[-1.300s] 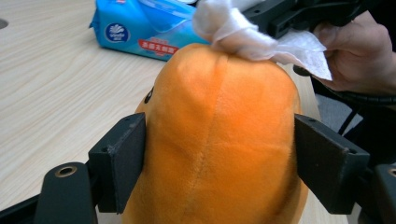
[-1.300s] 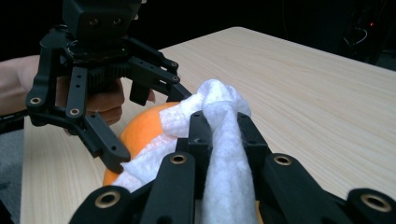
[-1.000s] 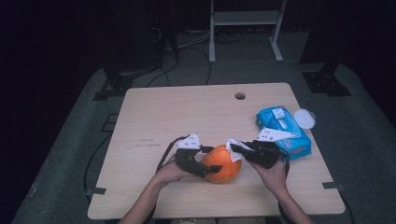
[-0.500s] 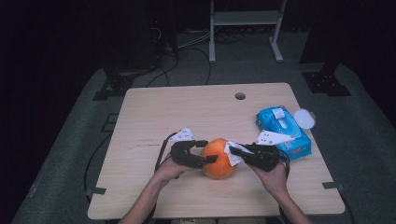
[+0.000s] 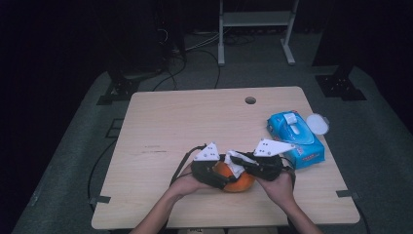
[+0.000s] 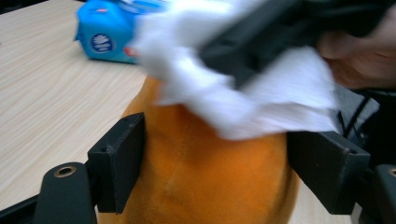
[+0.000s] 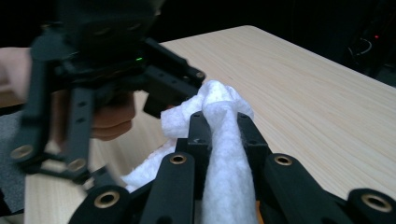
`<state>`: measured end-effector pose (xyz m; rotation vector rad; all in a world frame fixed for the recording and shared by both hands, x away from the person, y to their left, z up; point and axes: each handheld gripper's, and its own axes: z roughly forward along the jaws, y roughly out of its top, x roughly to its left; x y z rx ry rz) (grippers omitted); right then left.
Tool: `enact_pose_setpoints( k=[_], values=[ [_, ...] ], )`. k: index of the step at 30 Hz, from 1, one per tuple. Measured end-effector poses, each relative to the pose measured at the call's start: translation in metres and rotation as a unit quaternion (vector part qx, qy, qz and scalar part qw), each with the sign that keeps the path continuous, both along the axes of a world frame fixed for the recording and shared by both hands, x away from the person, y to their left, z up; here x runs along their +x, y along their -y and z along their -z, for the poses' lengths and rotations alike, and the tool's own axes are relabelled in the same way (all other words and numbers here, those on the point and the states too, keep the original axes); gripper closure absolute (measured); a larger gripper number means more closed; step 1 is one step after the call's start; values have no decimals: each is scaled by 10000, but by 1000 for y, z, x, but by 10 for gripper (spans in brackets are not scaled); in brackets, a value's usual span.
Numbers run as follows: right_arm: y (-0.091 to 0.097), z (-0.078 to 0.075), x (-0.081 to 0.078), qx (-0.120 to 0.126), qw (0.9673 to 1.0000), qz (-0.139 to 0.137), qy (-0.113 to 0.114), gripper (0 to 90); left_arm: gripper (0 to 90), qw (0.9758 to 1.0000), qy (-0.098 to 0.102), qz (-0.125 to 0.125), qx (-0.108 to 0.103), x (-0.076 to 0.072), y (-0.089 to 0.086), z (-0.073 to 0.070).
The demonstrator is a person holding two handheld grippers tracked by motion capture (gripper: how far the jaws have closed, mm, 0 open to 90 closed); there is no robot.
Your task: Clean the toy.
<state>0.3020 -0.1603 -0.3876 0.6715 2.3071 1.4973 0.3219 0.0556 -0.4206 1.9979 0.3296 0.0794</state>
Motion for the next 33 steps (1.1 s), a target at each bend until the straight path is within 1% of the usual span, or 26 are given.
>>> enact_pose_setpoints(
  k=[1,2,3,5,6,8,10,11,12,13,14,15,16,17,21,22,23,24,26,27,28,29,31,33],
  values=[
    [1,0,1,-14,10000,24,21,782,217,10000,44,79,21,-2,1,0],
    [1,0,1,-14,10000,24,21,782,217,10000,44,79,21,-2,1,0],
    [5,0,4,-52,9999,112,-33,783,217,9997,123,193,53,-4,2,0],
    [6,1,5,-47,9999,131,-62,783,218,9997,131,210,50,-4,3,0],
    [9,2,7,-24,9998,139,-125,783,218,9996,145,247,64,-3,2,0],
    [15,3,10,53,9995,169,-249,782,227,9996,73,262,12,0,-3,0],
    [17,4,12,86,9994,178,-279,783,227,9996,69,272,25,1,-4,0],
    [21,5,14,165,9989,182,-388,782,228,9997,0,236,1,3,-8,1],
    [23,6,15,212,9987,188,-435,782,228,9997,-33,240,-18,5,-9,2],
    [25,7,16,244,9984,205,-460,782,228,9997,-81,225,-45,6,-11,3],
    [25,7,16,244,9984,205,-460,782,228,9997,-81,225,-45,6,-11,3],
    [29,7,17,258,9982,263,-467,782,228,9997,-157,193,-88,10,-14,4],
    [31,8,18,277,9980,283,-492,782,228,9997,-157,193,-88,10,-14,4],
    [33,8,18,311,9977,310,-513,783,228,9996,-227,132,-111,12,-17,5],
    [43,11,21,430,9963,384,-630,783,228,9994,-319,28,-162,15,-21,7],
    [44,11,20,421,9961,419,-654,782,228,9994,-319,28,-162,15,-21,7],
    [45,11,20,386,9963,421,-637,783,228,9991,-373,-28,-191,18,-23,7],
    [46,12,20,381,9963,424,-638,782,228,9991,-384,-50,-197,19,-24,7],
    [47,12,20,386,9963,427,-640,783,228,9988,-423,-96,-219,19,-25,8],
    [48,12,18,402,9960,438,-666,783,228,9984,-479,-154,-267,21,-27,9],
    [48,11,18,395,9963,420,-631,783,228,9984,-479,-154,-267,21,-27,9],
    [48,11,17,374,9964,419,-628,783,227,9980,-517,-224,-286,23,-29,9],
    [46,9,15,352,9970,394,-568,783,228,9976,-552,-281,-307,24,-30,9],
    [42,5,12,308,9978,347,-480,782,231,9969,-603,-357,-358,26,-30,9]
  ],
)
